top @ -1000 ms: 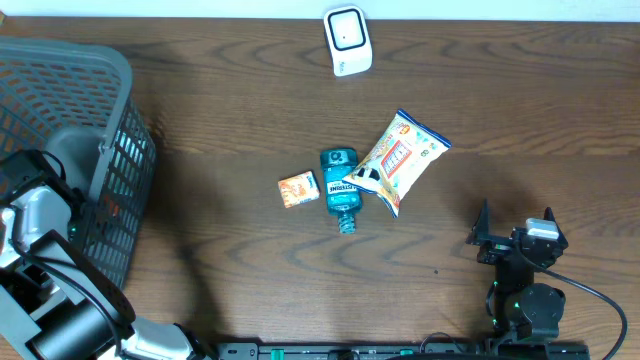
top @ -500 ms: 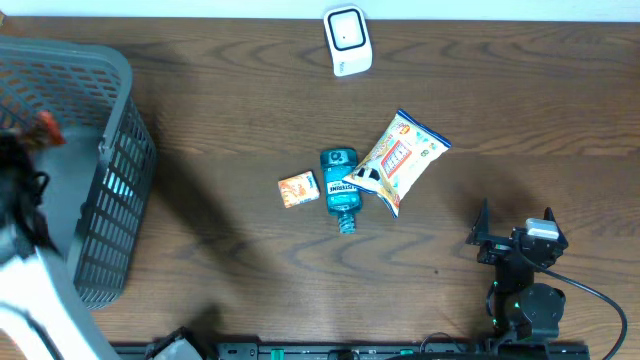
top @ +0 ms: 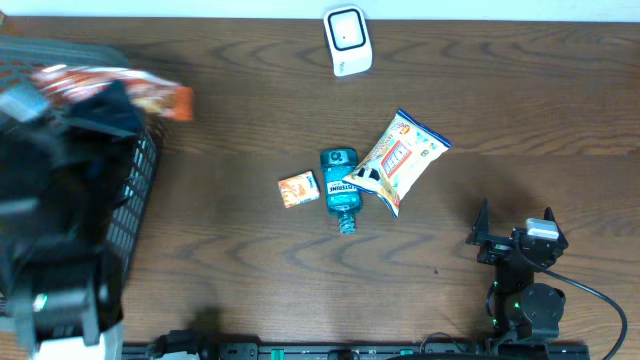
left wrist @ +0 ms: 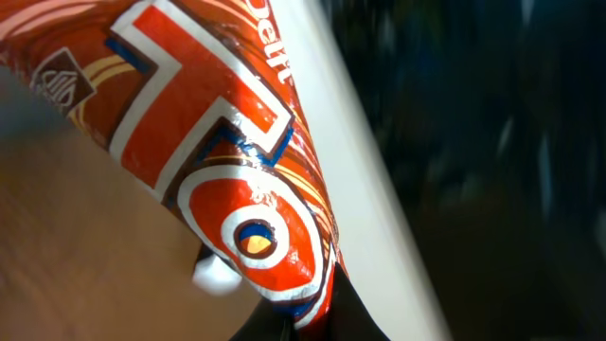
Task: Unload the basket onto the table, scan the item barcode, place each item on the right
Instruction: 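Carry the red chocolate bar to the table and release it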
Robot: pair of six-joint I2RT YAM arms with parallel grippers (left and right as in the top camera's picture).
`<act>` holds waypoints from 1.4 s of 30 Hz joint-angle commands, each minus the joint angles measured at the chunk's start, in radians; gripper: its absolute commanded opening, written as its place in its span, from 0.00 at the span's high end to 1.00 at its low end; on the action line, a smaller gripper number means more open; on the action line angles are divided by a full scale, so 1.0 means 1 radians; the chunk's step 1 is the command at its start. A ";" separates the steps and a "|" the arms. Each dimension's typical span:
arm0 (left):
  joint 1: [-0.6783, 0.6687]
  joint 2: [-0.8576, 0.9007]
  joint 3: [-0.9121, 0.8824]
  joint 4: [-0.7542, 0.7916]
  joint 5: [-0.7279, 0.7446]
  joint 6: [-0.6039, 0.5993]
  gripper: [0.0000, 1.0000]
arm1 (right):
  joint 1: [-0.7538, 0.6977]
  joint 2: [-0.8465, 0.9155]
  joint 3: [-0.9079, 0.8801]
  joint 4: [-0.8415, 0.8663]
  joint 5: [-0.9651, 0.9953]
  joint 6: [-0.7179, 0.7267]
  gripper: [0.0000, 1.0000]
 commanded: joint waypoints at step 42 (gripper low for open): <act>-0.537 0.903 -0.004 -0.031 -0.302 0.300 0.92 | 0.005 -0.005 -0.001 -0.002 0.009 -0.016 0.01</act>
